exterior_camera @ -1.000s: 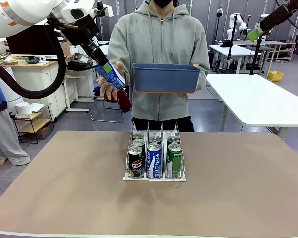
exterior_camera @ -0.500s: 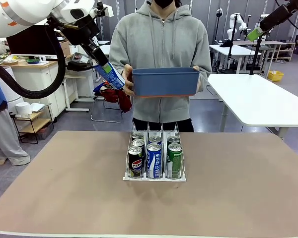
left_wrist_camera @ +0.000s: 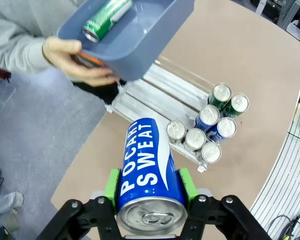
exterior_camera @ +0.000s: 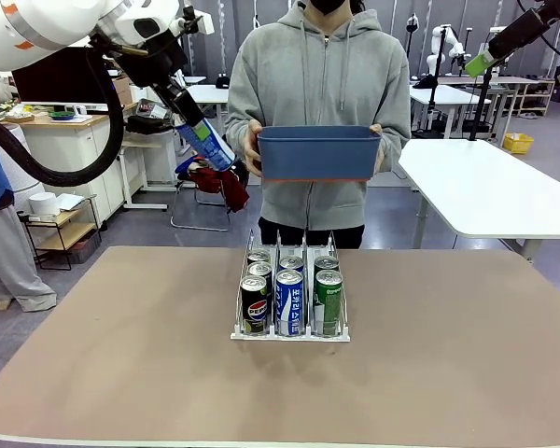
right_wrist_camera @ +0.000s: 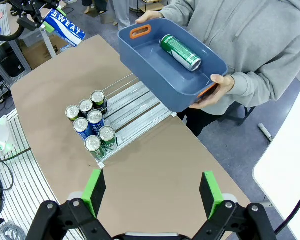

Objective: Fill the beverage cans into the dispenser.
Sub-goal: Place the picked Ionic drink in the line of the Automatic Can Dispenser with the same cans.

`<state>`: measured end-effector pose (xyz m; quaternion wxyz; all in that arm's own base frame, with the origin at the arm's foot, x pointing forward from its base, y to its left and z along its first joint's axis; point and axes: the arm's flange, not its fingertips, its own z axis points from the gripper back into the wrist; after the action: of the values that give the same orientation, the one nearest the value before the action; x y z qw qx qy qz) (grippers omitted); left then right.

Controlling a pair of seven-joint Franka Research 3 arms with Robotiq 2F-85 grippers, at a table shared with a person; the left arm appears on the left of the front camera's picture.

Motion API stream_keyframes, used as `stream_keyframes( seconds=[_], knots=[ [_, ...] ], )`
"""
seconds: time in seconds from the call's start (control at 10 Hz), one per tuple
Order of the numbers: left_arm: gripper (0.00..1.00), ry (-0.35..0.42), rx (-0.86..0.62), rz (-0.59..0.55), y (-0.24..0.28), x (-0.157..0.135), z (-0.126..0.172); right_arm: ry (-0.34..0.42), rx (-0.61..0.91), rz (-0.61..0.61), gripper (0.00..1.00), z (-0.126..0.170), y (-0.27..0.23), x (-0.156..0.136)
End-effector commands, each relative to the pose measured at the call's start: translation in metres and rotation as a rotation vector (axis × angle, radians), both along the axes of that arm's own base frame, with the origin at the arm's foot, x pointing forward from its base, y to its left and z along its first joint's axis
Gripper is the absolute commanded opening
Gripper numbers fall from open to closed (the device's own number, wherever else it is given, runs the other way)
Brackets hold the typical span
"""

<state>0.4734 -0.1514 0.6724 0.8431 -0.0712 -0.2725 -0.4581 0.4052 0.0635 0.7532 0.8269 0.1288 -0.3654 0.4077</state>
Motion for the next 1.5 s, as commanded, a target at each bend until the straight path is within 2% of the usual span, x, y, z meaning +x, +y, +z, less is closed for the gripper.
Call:
stream_keyframes(
  seconds=[0.0, 0.1, 0.3, 0.5, 0.8, 0.9, 1.3, 1.4],
  knots=[
    [0.57, 0.049, 0.042, 0.093, -0.008, -0.009, -0.005, 0.003, 0.0, 0.003, 1.0, -0.001, 0.0, -0.001],
    [0.57, 0.093, 0.046, 0.03, -0.017, -0.023, -0.01, 0.003, 0.0, 0.003, 1.0, -0.001, 0.0, -0.001],
    [0.57, 0.082, 0.013, 0.062, -0.04, -0.04, -0.03, 0.003, 0.0, 0.003, 1.0, -0.001, 0.0, -0.001],
    [0.57, 0.174, 0.031, 0.047, -0.058, -0.052, -0.054, 0.003, 0.0, 0.003, 1.0, -0.001, 0.0, -0.001],
    [0.57, 0.256, 0.05, -0.035, -0.072, -0.061, -0.066, 0.003, 0.0, 0.003, 1.0, -0.001, 0.0, -0.001],
    [0.57, 0.201, 0.066, 0.013, -0.07, -0.054, -0.069, 0.003, 0.0, 0.003, 1.0, -0.001, 0.0, -0.001],
    [0.57, 0.201, 0.066, 0.013, -0.07, -0.054, -0.069, 0.003, 0.0, 0.003, 1.0, -0.001, 0.0, -0.001],
    [0.57, 0.223, 0.069, 0.004, -0.072, -0.056, -0.073, 0.003, 0.0, 0.003, 1.0, -0.001, 0.0, -0.001]
  ],
)
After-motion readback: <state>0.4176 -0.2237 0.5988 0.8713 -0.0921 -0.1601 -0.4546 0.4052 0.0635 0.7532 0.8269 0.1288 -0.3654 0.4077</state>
